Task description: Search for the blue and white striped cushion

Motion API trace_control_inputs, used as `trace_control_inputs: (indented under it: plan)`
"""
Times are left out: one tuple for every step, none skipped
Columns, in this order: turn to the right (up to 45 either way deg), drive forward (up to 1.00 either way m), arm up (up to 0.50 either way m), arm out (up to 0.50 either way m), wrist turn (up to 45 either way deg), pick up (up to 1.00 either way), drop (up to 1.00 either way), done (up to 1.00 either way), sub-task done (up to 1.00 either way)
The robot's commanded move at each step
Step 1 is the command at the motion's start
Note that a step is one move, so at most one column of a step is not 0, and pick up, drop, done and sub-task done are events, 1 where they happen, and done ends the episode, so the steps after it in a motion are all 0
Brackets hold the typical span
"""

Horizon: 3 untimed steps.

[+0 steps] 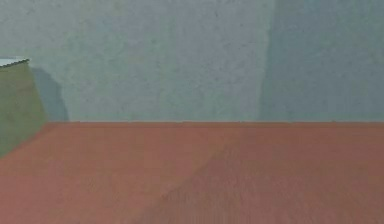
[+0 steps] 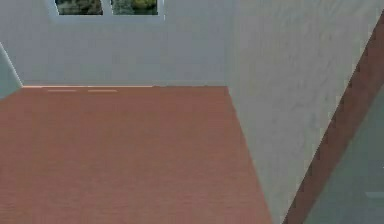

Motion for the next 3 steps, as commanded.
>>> trace_control_inputs:
  plan:
    - [-45.0, 0.00, 0.00, 0.00, 0.0, 0.00, 0.00, 0.00, 0.00]
    - [-45.0, 0.00, 0.00, 0.00, 0.0, 0.00, 0.00, 0.00, 0.00]
    - [0.0, 1.00, 0.00, 0.00, 0.0, 0.00, 0.00, 0.00, 0.00]
